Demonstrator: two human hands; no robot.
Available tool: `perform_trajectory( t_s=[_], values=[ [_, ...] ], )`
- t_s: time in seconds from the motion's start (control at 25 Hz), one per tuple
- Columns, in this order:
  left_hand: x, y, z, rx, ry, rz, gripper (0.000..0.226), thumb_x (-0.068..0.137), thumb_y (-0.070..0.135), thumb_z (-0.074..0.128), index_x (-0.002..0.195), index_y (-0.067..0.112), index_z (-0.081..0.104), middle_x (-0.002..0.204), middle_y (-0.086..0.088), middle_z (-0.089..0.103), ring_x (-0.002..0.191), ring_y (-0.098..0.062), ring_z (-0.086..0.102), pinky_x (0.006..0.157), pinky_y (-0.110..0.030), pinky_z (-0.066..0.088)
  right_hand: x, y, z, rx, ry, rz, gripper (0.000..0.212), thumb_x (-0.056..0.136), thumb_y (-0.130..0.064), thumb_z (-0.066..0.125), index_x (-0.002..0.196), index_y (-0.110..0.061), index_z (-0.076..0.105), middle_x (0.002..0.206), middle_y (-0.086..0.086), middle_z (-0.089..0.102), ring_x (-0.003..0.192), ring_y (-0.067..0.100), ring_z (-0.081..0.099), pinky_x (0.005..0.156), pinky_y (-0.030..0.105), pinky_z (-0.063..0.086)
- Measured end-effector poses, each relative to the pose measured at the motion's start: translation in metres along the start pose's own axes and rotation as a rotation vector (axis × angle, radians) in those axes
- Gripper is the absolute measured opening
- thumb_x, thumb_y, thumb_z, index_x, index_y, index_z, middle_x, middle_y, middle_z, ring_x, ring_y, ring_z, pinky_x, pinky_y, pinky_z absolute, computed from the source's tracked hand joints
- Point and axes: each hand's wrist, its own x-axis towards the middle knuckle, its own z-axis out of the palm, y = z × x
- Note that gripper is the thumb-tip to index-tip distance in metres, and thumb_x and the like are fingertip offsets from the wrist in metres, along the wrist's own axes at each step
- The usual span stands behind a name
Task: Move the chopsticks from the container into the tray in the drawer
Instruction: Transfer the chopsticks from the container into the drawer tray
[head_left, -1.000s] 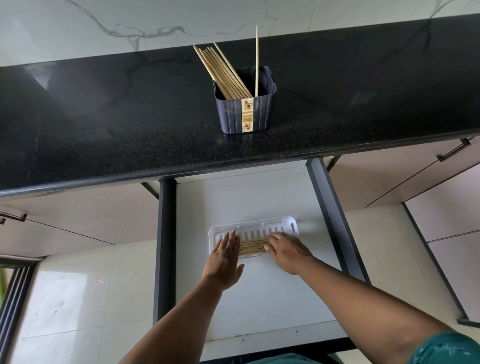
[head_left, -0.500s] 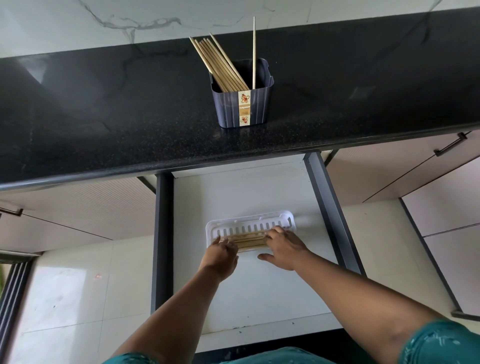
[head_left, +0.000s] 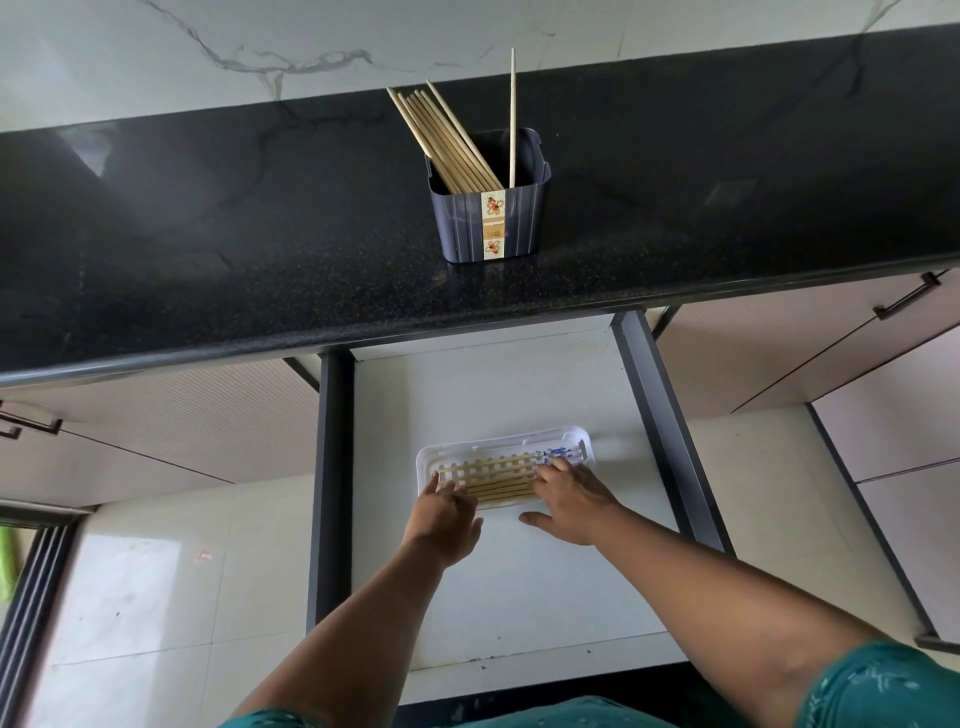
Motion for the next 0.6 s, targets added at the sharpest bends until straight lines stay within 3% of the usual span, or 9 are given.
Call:
perform_trajectory(
  t_s=[0.08,0.16,0.24,0.32,0.48,0.6],
  values=[
    [-0.003,0.000,-0.006,-0.021,0.021,0.011,0.051,0.095,0.045,0.038,0.124,0.006,0.054,0.126,-0.016,0.061,0.130,-0.030,0.045,0.121,-0.040,0.008,-0.003,-0.002,-0.003,0.065,0.051,-0.003,0.071,0.089,-0.069,0.032,0.136,-0.019,0.048,0.141,0.003,0.041,0.134,0.023,0.033,0.109,0.042,0.033],
    [-0.006,-0.001,-0.020,-0.108,0.149,0.031,0.051,0.092,0.051,0.042,0.113,0.009,0.063,0.111,-0.011,0.069,0.115,-0.029,0.058,0.114,-0.042,0.027,-0.007,-0.004,-0.014,0.179,0.248,-0.023,0.062,0.090,-0.066,0.033,0.127,-0.020,0.053,0.127,0.001,0.050,0.122,0.022,0.044,0.101,0.038,0.039],
    [-0.002,-0.004,-0.045,-0.179,0.357,0.073,0.038,0.089,0.045,0.054,0.093,0.011,0.069,0.087,-0.008,0.072,0.085,-0.031,0.067,0.086,-0.039,0.049,-0.007,-0.006,-0.037,0.282,0.470,-0.039,0.043,0.093,-0.054,0.040,0.111,-0.019,0.059,0.111,0.000,0.057,0.108,0.023,0.053,0.090,0.038,0.044],
    [0.011,-0.007,-0.083,-0.180,0.523,0.075,0.027,0.088,0.036,0.059,0.084,0.011,0.068,0.075,-0.007,0.068,0.069,-0.031,0.065,0.064,-0.035,0.050,0.000,-0.008,-0.074,0.356,0.643,-0.039,0.029,0.092,-0.042,0.049,0.098,-0.017,0.062,0.099,0.002,0.060,0.097,0.025,0.056,0.080,0.040,0.047],
    [0.053,-0.020,-0.186,-0.251,0.721,-0.072,0.027,0.095,0.032,0.045,0.091,0.013,0.064,0.087,-0.008,0.068,0.081,-0.031,0.063,0.068,-0.037,0.047,0.028,-0.011,-0.170,0.562,0.884,0.015,0.016,0.091,-0.026,0.055,0.091,-0.011,0.061,0.088,0.007,0.060,0.086,0.026,0.057,0.069,0.037,0.049],
    [0.080,-0.035,-0.255,-0.335,0.843,-0.166,0.027,0.094,0.033,0.042,0.093,0.012,0.060,0.093,-0.009,0.067,0.088,-0.031,0.060,0.071,-0.039,0.046,0.047,-0.006,-0.246,0.657,1.039,0.004,0.013,0.092,-0.021,0.056,0.093,-0.010,0.062,0.090,0.006,0.062,0.084,0.022,0.059,0.070,0.033,0.050]
  ],
)
